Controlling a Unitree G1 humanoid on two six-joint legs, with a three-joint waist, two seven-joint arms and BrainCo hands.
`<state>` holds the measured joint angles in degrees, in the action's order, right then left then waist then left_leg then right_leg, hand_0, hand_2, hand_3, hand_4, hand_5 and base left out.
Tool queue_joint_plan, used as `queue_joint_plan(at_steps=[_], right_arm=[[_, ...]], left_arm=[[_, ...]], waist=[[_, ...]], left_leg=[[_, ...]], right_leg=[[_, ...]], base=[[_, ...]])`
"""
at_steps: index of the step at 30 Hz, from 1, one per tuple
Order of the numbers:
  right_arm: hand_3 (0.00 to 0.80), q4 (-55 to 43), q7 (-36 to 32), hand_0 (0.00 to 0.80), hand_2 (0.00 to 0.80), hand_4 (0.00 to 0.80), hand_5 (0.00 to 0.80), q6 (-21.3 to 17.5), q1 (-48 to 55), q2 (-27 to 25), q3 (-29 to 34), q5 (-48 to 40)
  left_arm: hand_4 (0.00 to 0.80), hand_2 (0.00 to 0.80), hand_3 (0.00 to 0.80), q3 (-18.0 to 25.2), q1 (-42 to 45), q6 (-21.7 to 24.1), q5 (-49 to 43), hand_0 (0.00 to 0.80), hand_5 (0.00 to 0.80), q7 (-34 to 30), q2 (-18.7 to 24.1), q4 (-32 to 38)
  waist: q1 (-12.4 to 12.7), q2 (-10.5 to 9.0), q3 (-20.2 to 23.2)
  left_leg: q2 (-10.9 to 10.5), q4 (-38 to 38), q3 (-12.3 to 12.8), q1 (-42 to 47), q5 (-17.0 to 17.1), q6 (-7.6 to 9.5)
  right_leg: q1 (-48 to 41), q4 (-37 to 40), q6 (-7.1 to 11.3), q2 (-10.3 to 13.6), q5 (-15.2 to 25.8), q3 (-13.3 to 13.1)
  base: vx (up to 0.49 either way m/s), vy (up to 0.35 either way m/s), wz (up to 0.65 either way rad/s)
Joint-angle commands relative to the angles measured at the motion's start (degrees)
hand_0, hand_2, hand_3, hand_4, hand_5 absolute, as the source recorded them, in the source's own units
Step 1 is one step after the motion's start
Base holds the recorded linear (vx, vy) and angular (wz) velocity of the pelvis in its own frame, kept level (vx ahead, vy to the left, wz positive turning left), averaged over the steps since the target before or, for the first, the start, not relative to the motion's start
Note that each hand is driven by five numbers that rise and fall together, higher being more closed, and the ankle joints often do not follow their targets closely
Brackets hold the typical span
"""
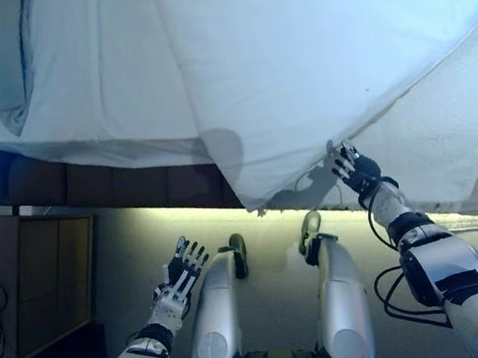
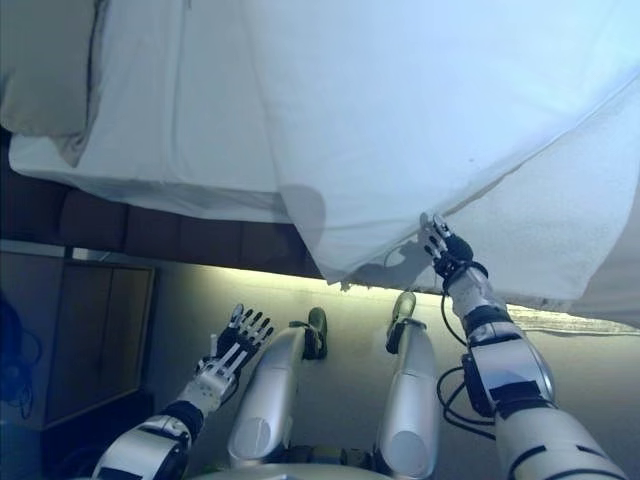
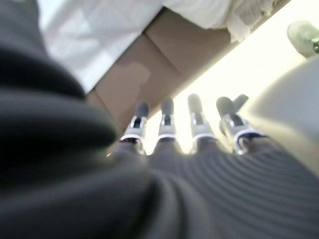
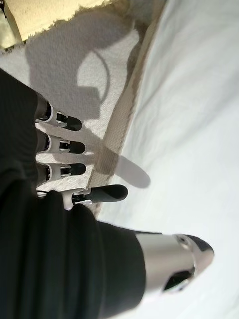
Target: Make the bed neatly
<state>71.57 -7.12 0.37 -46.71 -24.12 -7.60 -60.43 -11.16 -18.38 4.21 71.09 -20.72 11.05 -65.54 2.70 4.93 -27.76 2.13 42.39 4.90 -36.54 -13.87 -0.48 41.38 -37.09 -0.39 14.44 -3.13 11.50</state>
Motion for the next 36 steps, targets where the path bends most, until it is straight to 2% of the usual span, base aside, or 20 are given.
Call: queue_joint_plan(at_steps=[1,18,26,27,28,36], right_arm=[[0.0,-1.7,-0.4,0.0,0.0,0.0,0.0,-0.4,-4.0,-2.8,-1.5,-1.8],[0.0,-9.0,-2.4,0.0,0.0,0.0,0.0,-2.3,-13.1,-8.9,-3.5,-2.2],[0.0,-12.2,-5.8,0.0,0.0,0.0,0.0,-3.2,-15.1,-9.5,-4.6,-2.9],[0.552,-12.7,-6.2,0.552,0.552,0.552,0.552,-3.9,-15.0,-9.6,-4.7,-2.8],[0.8,-13.3,-7.0,0.8,0.8,0.8,0.8,-4.5,-14.7,-9.8,-4.5,-2.9],[0.8,-14.6,-8.1,0.8,0.8,0.8,0.8,-3.1,-13.3,-11.2,-3.1,-2.3]], left_arm=[[0.0,0.0,0.0,-1.3,2.4,1.2,2.4,0.0,0.0,1.4,0.3,2.4],[0.0,0.0,0.0,0.0,8.9,0.5,1.8,0.0,0.0,0.4,1.7,8.2],[0.0,0.0,0.0,0.6,11.4,-0.3,0.2,0.0,0.0,-0.5,1.9,8.0],[0.0,0.0,0.0,0.8,11.6,-0.4,0.3,0.0,0.0,-0.7,2.0,8.0],[0.0,0.0,0.0,1.0,11.8,-0.4,0.1,0.0,0.0,-0.7,2.0,8.1],[0.0,0.0,0.0,0.5,12.7,-1.1,-0.4,0.0,0.0,0.2,2.5,9.4]], waist=[[1.9,0.63,0.1],[4.4,1.48,-1.6],[5.0,0.71,-1.2],[4.9,0.58,-1.1],[4.9,0.41,-0.9],[5.3,-0.35,0.1]], left_leg=[[-1.0,1.9,0.7,-3.2,0.4,2.08],[-1.0,3.3,-0.5,-4.8,1.1,2.09],[-1.1,1.5,-0.8,-1.2,1.6,1.65],[-1.0,1.4,-0.8,-0.8,1.6,1.61],[-1.0,1.2,-0.8,-0.3,1.5,1.56],[-1.0,1.6,-1.0,1.9,0.7,1.53]], right_leg=[[-1.5,-6.2,1.54,0.5,-5.3,-1.9],[0.2,-9.6,0.47,-0.1,-6.6,-1.5],[-3.9,-7.3,0.28,-0.3,-6.3,-0.5],[-4.4,-7.0,0.29,-0.3,-6.2,-0.5],[-5.1,-6.6,0.32,-0.2,-6.2,-0.4],[-7.9,-5.7,0.52,0.3,-6.2,0.1]], base=[[-0.003,-0.009,0.05],[0.014,-0.004,0.04],[0.036,0.007,0.02],[0.059,0.032,-0.02],[0.056,0.028,-0.03],[0.041,0.007,-0.01]])
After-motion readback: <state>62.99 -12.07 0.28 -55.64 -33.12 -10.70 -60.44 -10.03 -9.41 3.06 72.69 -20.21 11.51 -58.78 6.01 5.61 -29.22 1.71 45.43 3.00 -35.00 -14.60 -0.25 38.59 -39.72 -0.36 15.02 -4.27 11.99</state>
